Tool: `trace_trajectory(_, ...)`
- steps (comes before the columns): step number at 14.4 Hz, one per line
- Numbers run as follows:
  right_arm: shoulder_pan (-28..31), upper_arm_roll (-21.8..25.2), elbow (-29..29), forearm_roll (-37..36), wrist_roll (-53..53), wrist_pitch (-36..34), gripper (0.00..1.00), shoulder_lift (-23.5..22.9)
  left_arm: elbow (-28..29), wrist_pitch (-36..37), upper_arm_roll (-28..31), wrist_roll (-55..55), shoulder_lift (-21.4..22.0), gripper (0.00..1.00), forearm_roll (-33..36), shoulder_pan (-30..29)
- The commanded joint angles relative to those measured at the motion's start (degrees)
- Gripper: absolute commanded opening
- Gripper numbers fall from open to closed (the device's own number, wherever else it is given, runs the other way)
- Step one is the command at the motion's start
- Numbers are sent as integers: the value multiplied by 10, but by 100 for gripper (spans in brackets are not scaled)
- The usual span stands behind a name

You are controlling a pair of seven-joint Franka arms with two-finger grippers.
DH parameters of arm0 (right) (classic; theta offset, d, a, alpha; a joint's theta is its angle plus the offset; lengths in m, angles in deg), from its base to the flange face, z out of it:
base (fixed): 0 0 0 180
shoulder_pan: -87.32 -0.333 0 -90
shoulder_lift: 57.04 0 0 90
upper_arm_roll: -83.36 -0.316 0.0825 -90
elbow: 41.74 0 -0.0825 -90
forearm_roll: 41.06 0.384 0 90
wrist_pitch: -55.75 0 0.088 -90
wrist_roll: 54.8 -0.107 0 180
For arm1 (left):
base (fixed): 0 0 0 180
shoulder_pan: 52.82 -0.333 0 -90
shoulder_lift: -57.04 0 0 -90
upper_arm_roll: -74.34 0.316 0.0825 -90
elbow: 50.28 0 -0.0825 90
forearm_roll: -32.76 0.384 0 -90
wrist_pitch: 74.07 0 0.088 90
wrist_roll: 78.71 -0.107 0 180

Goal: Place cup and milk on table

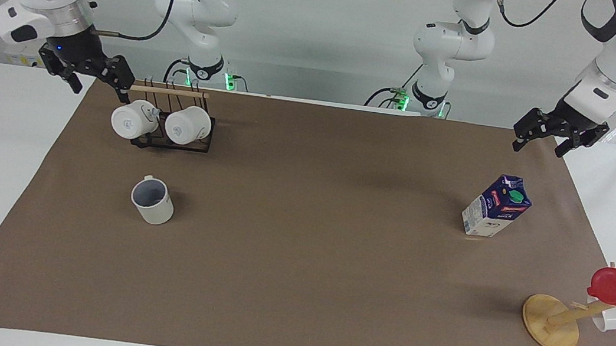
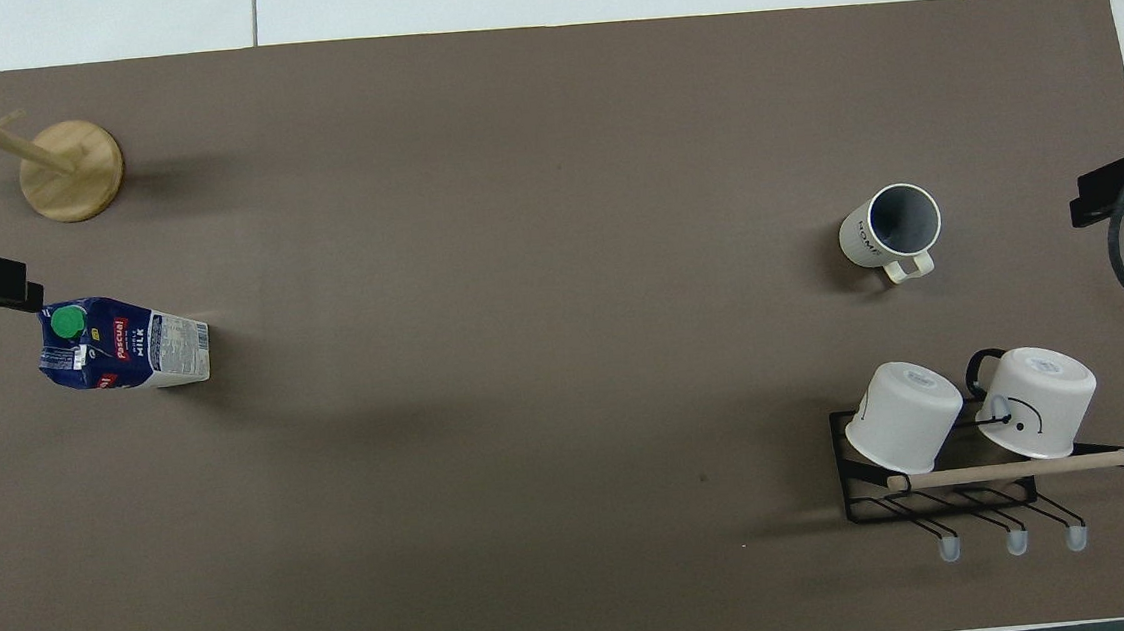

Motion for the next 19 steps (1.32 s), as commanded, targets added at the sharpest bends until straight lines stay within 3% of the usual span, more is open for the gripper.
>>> trace_trajectory(1,4,-4,-8,-11,7,4,100,8,15,1,0,-8,14,100,-4,-2)
trace_trajectory(19,5,-4,-10,-4,4,5,100,8,15,1,1,-8,14,100,-4,-2)
